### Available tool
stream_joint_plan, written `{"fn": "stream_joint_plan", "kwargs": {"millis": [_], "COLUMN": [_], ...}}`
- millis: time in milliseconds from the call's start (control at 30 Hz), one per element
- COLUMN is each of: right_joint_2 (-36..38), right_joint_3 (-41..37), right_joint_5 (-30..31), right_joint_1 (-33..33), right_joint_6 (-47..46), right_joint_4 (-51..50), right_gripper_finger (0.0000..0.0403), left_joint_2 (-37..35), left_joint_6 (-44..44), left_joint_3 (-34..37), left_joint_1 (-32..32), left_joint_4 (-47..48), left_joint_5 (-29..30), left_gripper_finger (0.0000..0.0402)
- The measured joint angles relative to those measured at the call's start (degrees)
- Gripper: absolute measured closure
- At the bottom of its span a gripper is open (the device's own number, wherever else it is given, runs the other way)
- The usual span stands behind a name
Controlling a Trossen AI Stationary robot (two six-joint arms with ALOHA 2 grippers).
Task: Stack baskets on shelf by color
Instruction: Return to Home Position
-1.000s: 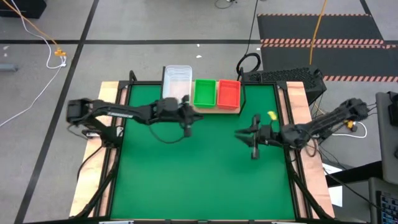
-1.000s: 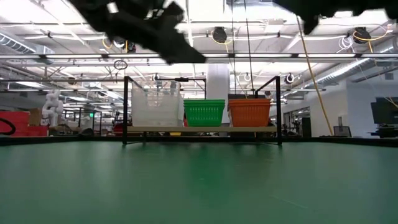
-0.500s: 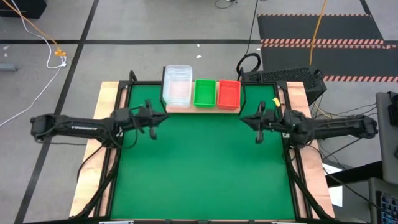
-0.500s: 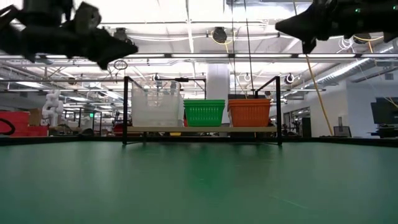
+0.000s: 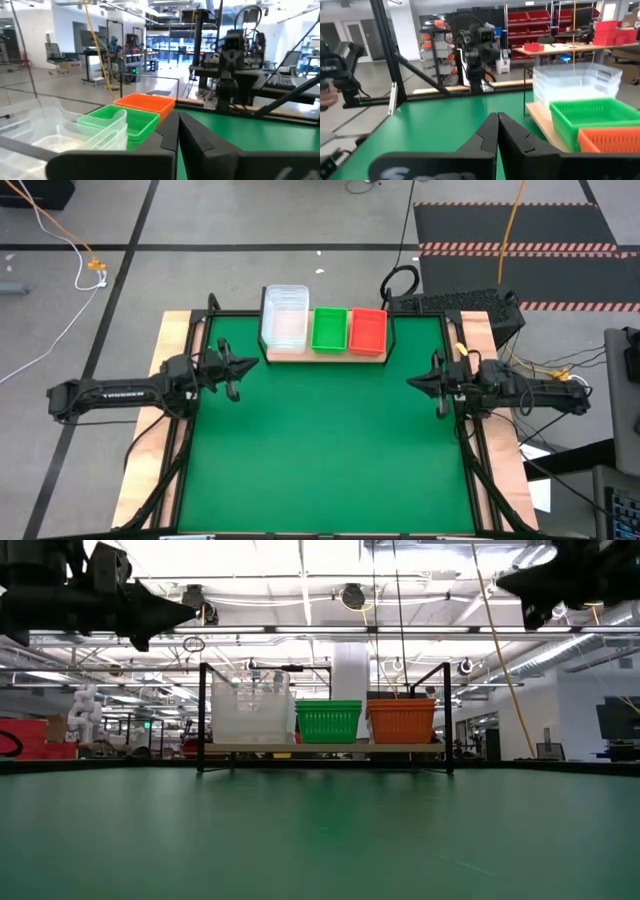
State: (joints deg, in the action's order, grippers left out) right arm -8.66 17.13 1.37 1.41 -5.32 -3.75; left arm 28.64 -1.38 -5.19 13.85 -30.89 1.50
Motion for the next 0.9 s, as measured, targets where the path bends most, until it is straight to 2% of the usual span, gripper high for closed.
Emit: {"fn": "stream_joint_plan", "kwargs": {"millis": [167, 333, 433, 600, 900], "right_joint_2": [4.62, 6.69, 6.9, 6.81, 6.45], "right_joint_3": [-5.42, -7.21, -9.33, -15.98, -15.92], "right_joint_5": [0.02, -0.17, -2.41, -4.4, -2.24], "right_joint_1": [0.0, 0.0, 0.0, 0.0, 0.66], "right_joint_6": [-0.22, 0.61, 0.93, 1.14, 1.11], "right_joint_4": [1.89, 1.86, 2.5, 13.98, 12.75], "right_gripper_finger": [0.0403, 0.0403, 0.0403, 0.0403, 0.0403], "left_joint_2": [-0.96, -0.91, -0.89, -0.91, -0.48], "left_joint_6": [1.81, 0.89, 0.16, -1.64, -3.46], "left_joint_3": [0.14, 4.62, 4.61, 4.61, 4.61], "left_joint_1": [1.4, 3.97, 5.5, 6.71, 6.38], "left_joint_4": [2.63, -4.11, -3.49, -3.02, -3.17], "left_joint_5": [0.01, 0.09, -0.8, -2.39, -3.48], "left_gripper_finger": [0.0394, 0.0393, 0.0385, 0.0394, 0.0382]}}
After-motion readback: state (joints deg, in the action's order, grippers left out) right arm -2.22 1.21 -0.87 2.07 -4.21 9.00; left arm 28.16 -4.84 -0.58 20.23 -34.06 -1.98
